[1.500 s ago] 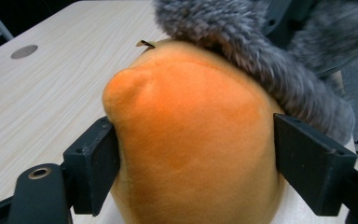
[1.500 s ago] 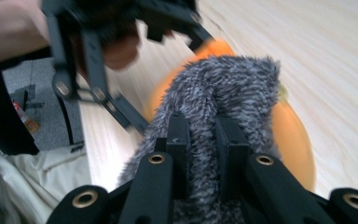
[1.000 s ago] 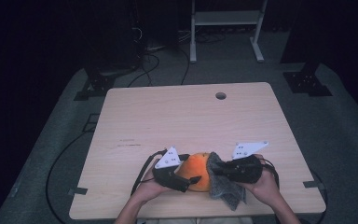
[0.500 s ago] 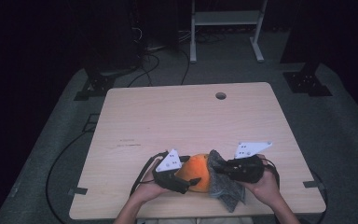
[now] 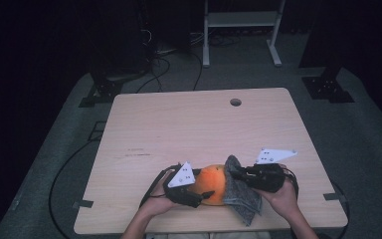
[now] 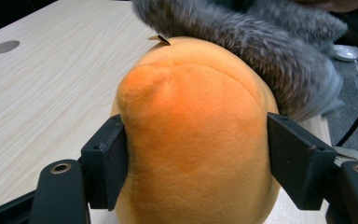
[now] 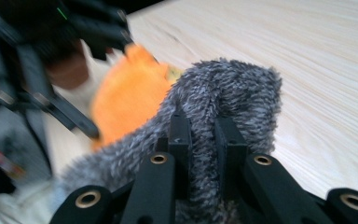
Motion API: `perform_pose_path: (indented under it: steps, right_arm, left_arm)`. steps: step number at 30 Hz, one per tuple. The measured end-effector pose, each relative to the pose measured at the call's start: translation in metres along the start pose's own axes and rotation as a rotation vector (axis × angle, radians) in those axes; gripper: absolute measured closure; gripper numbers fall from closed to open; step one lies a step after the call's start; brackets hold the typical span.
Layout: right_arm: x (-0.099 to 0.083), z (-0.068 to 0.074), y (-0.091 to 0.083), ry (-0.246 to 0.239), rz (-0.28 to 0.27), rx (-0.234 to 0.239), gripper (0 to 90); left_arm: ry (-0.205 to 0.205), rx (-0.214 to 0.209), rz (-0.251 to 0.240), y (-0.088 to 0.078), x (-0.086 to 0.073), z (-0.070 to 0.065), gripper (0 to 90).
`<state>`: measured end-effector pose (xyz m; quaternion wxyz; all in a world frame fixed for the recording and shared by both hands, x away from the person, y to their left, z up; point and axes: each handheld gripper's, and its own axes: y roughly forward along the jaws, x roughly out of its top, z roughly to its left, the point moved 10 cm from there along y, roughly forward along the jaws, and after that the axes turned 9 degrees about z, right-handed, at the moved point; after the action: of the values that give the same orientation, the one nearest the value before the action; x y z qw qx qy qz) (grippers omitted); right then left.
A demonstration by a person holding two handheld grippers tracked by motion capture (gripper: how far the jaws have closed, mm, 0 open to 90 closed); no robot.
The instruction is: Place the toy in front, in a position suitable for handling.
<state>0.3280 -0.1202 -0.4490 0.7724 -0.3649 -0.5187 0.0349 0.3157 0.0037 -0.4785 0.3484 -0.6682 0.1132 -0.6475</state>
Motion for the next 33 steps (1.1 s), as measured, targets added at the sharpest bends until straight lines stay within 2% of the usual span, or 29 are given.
perform_pose_path:
  steps: [2, 4, 6, 8, 9, 10, 12, 15, 18, 20, 23, 24, 26, 27, 30, 33]
  right_arm:
    - [0.007, 0.011, -0.001, -0.022, -0.030, 0.028, 78.4]
    - [0.010, 0.019, 0.004, -0.046, -0.032, 0.029, 78.1]
    - [0.005, 0.016, 0.009, -0.050, -0.017, 0.018, 78.1]
    - [0.000, 0.003, 0.009, -0.041, 0.006, -0.042, 78.1]
    - [-0.005, -0.006, 0.008, -0.022, 0.023, -0.074, 78.2]
    - [-0.008, -0.010, 0.007, -0.003, 0.030, -0.081, 78.2]
    - [-0.012, -0.016, 0.006, 0.040, 0.027, -0.079, 78.5]
    - [-0.003, -0.005, 0.005, 0.031, -0.014, -0.055, 78.5]
    - [0.000, 0.001, 0.010, 0.000, -0.010, -0.071, 78.6]
    - [-0.001, -0.002, 0.011, 0.017, -0.013, -0.072, 78.6]
    - [0.005, -0.001, 0.005, 0.019, -0.047, -0.077, 78.6]
    - [0.008, 0.002, 0.004, 0.013, -0.063, -0.066, 78.6]
    - [0.013, 0.003, 0.001, -0.006, -0.077, -0.086, 78.4]
    - [0.014, 0.001, 0.001, -0.001, -0.079, -0.079, 78.4]
    - [0.006, -0.007, 0.006, 0.027, -0.054, -0.067, 78.5]
    - [0.003, 0.000, 0.012, 0.020, -0.030, -0.040, 78.5]
  left_arm:
    - [0.010, -0.008, 0.005, 0.000, -0.001, 0.000, 26.5]
    - [0.007, -0.012, 0.009, -0.001, -0.003, 0.001, 25.8]
    - [-0.015, -0.013, 0.007, -0.002, -0.004, 0.004, 24.8]
    - [-0.041, -0.016, 0.007, -0.002, -0.005, 0.007, 23.8]
    - [-0.050, -0.018, 0.005, -0.002, -0.005, 0.007, 23.0]
    - [-0.059, -0.021, 0.004, -0.002, -0.005, 0.007, 22.5]
    - [-0.051, -0.021, 0.012, -0.001, -0.006, 0.007, 20.9]
    - [-0.067, -0.017, 0.029, -0.002, -0.004, 0.008, 15.4]
    - [-0.144, -0.022, 0.024, 0.000, 0.001, 0.009, 11.4]
    - [-0.130, 0.010, 0.013, 0.000, 0.001, 0.010, 20.5]
    - [-0.060, 0.092, -0.029, 0.001, 0.007, 0.010, 29.6]
    - [-0.035, 0.125, -0.043, 0.001, 0.010, 0.010, 30.5]
    - [-0.006, 0.201, -0.048, 0.005, 0.013, 0.013, 31.8]
    - [-0.009, 0.215, -0.055, 0.006, 0.012, 0.014, 31.5]
    - [-0.051, 0.159, -0.036, 0.007, 0.007, 0.015, 23.6]
    - [-0.150, 0.095, -0.039, 0.007, 0.009, 0.015, 12.2]
